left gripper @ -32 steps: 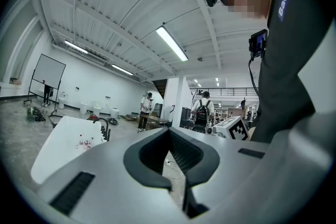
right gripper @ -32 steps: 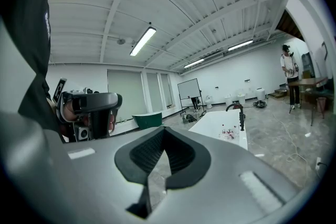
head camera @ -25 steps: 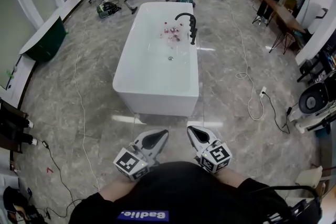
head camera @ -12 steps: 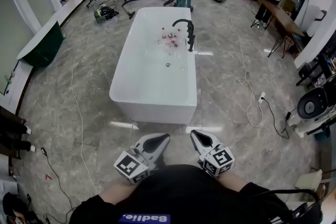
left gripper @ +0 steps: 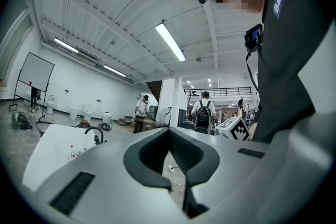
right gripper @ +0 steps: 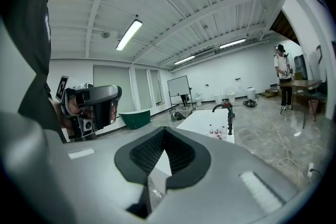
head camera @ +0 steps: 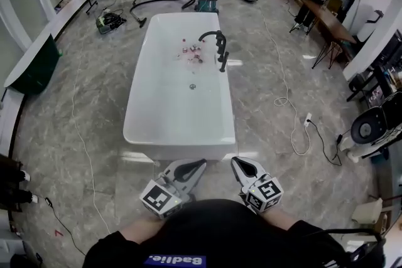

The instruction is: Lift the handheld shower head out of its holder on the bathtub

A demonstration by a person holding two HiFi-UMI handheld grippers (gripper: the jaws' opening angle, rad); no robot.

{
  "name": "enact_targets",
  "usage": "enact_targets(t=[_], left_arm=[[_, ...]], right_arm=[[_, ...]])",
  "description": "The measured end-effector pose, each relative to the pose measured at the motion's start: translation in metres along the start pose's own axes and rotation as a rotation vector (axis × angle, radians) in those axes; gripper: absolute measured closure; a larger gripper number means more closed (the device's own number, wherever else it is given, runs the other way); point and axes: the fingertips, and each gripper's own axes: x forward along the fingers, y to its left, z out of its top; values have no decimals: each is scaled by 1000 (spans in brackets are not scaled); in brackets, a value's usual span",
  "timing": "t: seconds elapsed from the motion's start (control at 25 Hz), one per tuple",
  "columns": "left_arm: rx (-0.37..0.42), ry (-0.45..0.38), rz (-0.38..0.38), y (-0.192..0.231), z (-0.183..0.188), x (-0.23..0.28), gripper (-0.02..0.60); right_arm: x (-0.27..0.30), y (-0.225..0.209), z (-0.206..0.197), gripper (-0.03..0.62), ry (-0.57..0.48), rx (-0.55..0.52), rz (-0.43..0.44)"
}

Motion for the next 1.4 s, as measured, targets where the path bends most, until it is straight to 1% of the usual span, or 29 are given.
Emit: enact_targets(t=[0.28,0.4,0.52,0.64,0.8,0.92,1.08,1.24,1.4], left_arm=[[17,14,-3,100,18,13,588],[10,12,-1,139,23,15,588],[5,12,-20,170,29,14,588],[-8,8,-51,194,33,14,588],[-11,-7,-78,217,39,21,588],[-20,-11,-83,226,43,27,588],[-25,-6,-74,236,44,32,588],[-16,-10,-52,239,43,39,588],[-4,-7,-13,242,41,55,588]], right_arm=[[85,-20,28,603,-4,-15,-41],[117,-29,38,603,-2,-13,-62],[146,-36,51,603,-8,-14,-92],[169,-49,64,603,-24,-22,-141],[188,-73,80,602,-44,-30,-197],[197,-85,89,602,-50,-39,-203],[207,-104,94,602,-71,-25,-224],[213,-121,92,602,-68,-21,-211],[223,-145,90,591,-58,-22,-173]])
